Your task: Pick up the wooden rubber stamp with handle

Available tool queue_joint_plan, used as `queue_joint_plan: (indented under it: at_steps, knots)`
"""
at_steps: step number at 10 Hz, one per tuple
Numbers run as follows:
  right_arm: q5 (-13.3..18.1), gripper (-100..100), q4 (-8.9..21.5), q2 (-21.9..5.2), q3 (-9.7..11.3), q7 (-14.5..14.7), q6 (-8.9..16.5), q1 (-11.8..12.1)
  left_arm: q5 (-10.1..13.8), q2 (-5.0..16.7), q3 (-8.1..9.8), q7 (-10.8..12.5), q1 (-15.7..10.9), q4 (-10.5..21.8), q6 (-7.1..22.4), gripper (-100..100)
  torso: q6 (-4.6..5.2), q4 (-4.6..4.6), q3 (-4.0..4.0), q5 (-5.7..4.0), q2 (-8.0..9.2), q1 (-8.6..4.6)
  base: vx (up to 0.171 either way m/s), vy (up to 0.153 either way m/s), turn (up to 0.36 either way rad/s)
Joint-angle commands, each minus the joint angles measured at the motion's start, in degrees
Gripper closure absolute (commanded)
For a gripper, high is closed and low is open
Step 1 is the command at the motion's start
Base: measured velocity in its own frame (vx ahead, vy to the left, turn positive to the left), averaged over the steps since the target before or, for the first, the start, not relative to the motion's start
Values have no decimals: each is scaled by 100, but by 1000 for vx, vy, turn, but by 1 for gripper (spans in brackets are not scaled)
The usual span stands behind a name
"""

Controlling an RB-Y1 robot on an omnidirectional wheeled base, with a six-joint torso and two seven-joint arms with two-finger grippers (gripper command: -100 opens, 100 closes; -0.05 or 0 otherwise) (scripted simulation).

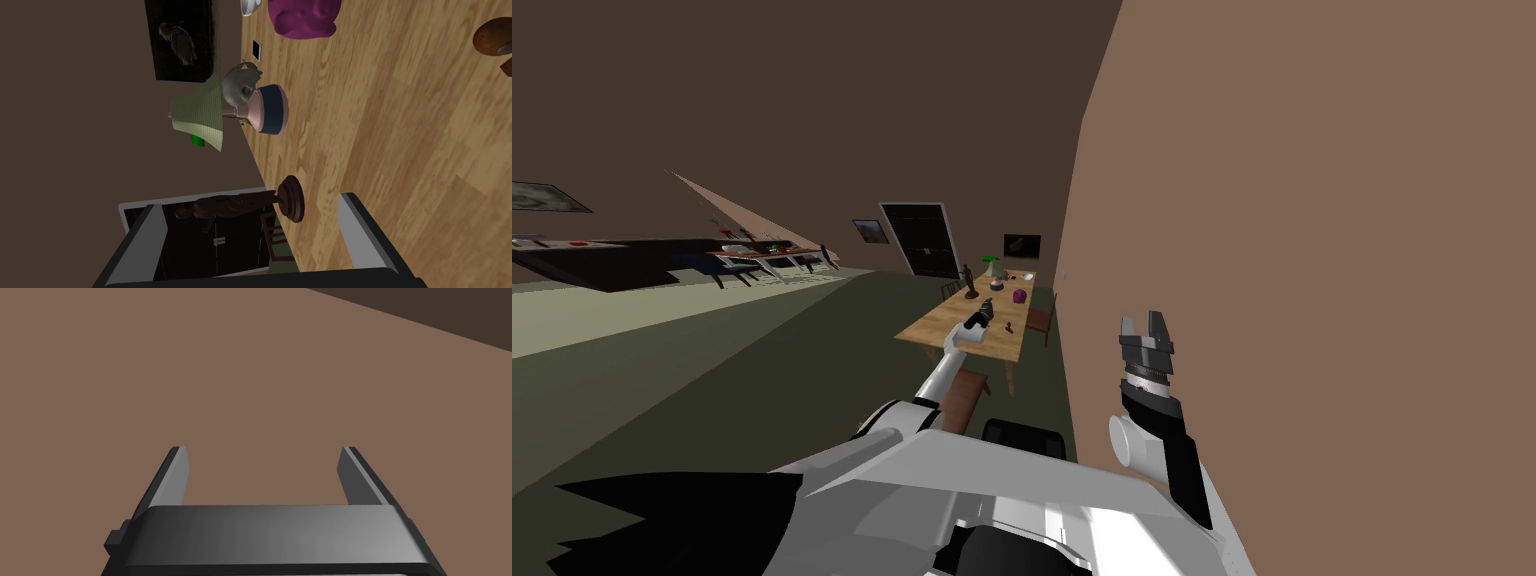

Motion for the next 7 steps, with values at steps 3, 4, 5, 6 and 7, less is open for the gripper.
queue_joint_plan:
  at_steps: [3, 4, 5, 6, 7]
  knots:
    - [0, 0, 0, 0, 0, 0, 0, 0, 3, 1, 22, 215, -357, 561, 376, -100, -1, -1, -2, 1, -3, 3, 23, 12, -1]
    - [0, 0, 0, 0, 0, 0, 0, 0, -14, -26, 43, 350, -594, 739, 612, -100, -2, -2, -2, 1, -3, 3, 31, 11, 10]
    - [0, 0, 0, 0, 0, 0, 0, 0, -14, -26, 43, 350, -594, 900, 612, -100, 0, -1, -3, 0, -6, 1, 31, 12, 0]
    - [0, 0, 0, 0, 0, 0, 0, 0, -31, -60, 64, 485, -821, 1065, 843, -100, -2, -2, -4, 1, -5, 2, 33, 18, 15]
    - [0, 0, 0, 0, 0, 0, 0, 0, -31, -60, 64, 485, -821, 1235, 843, -100, -1, -2, -4, 1, -7, 3, 27, 14, 2]
